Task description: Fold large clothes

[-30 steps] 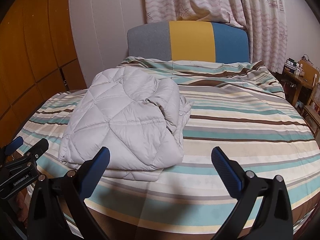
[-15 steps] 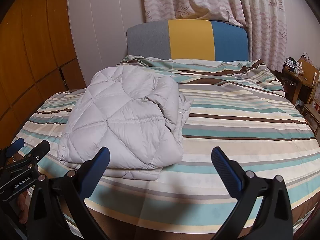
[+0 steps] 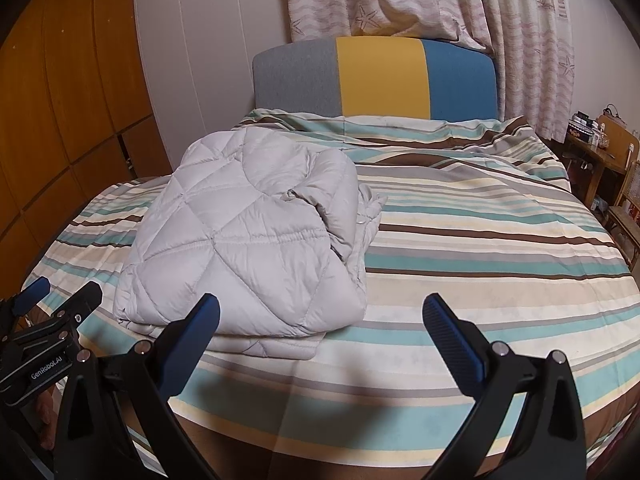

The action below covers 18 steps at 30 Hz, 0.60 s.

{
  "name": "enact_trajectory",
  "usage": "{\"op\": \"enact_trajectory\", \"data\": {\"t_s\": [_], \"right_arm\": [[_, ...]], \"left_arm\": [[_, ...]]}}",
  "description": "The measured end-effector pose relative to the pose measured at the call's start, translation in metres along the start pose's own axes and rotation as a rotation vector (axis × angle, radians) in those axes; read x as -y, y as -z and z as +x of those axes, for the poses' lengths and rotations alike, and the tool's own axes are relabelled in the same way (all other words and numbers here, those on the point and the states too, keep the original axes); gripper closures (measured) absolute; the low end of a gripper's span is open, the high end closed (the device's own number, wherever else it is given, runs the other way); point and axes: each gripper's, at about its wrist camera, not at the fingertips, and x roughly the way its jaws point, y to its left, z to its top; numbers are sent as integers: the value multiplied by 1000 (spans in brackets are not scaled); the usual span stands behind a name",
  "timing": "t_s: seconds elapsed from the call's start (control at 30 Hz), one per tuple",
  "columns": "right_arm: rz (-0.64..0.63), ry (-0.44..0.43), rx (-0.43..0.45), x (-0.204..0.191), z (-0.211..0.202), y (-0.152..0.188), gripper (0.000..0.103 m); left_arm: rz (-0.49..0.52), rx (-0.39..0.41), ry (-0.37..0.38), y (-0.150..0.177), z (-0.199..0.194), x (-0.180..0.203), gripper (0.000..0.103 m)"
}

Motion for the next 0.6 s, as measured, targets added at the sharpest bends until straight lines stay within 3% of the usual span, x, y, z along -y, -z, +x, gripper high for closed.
{"op": "enact_trajectory", "data": {"t_s": [0.33, 0.6], "right_arm": [[10, 4, -8, 5, 3, 1, 2], [28, 7, -37, 10, 15, 2, 2]], "left_arm": [[-14, -23, 21, 1, 3, 3, 3], [43, -37, 3, 3, 13, 14, 3]]}}
